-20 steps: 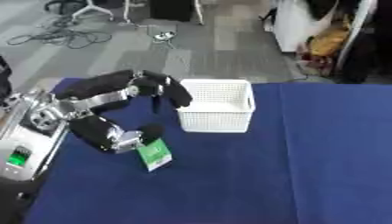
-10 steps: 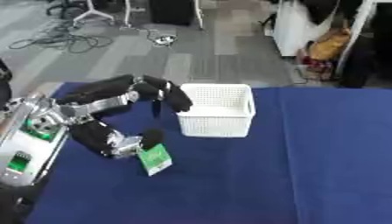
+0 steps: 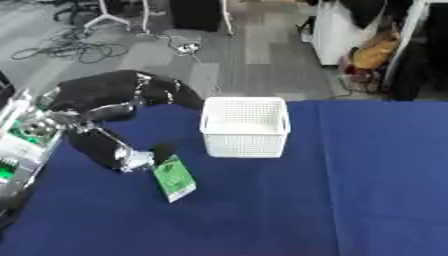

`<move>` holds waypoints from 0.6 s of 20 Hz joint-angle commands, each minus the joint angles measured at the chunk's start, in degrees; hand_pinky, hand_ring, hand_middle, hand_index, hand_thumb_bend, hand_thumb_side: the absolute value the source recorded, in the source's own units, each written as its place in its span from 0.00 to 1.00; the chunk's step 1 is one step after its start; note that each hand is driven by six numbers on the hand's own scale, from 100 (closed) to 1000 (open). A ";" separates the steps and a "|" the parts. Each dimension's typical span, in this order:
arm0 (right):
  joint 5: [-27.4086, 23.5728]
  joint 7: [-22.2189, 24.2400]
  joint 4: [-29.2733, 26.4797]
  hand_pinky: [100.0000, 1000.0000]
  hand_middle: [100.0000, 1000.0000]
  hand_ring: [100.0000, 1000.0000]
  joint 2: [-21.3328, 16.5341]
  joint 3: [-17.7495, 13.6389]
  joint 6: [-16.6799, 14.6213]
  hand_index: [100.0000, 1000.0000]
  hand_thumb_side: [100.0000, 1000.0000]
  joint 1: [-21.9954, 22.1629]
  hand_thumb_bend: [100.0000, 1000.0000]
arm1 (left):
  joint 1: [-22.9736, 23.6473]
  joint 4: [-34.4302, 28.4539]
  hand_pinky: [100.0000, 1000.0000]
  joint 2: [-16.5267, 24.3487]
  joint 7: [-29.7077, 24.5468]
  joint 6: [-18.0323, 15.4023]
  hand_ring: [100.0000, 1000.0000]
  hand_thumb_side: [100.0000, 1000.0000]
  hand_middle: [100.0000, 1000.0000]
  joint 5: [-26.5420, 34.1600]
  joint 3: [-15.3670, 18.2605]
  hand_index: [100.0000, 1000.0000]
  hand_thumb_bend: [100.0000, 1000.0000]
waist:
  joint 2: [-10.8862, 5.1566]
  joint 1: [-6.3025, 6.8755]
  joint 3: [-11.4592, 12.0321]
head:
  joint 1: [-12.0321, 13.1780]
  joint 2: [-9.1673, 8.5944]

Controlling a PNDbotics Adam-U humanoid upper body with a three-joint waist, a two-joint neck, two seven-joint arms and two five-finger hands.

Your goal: Pick up objects on the table and place them in the box.

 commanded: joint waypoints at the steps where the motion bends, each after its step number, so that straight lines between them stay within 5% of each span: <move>1: -0.22 0.53 -0.84 0.08 0.10 0.12 0.26 0.13 -0.26 0.30 0.94 -1.51 0.26 | -2.83 3.23 0.69 4.17 -0.62 -6.06 0.74 0.82 0.81 -4.51 -2.32 0.90 0.01 | -0.53 0.26 -0.42 | 1.00 0.18; 9: -0.08 1.30 -0.84 0.08 0.10 0.12 0.46 0.17 -2.03 0.30 0.93 -1.77 0.25 | -8.08 9.36 0.77 4.61 3.01 -13.18 0.76 0.77 0.82 -13.30 -7.57 0.89 0.20 | -0.49 0.65 -1.26 | 0.19 0.81; 12: -0.41 2.16 -0.84 0.08 0.10 0.12 0.44 0.49 -2.10 0.30 0.93 -1.78 0.25 | -9.62 11.73 0.80 4.40 5.30 -15.42 0.76 0.76 0.83 -17.52 -9.06 0.89 0.35 | -0.45 0.66 -1.38 | 0.47 0.32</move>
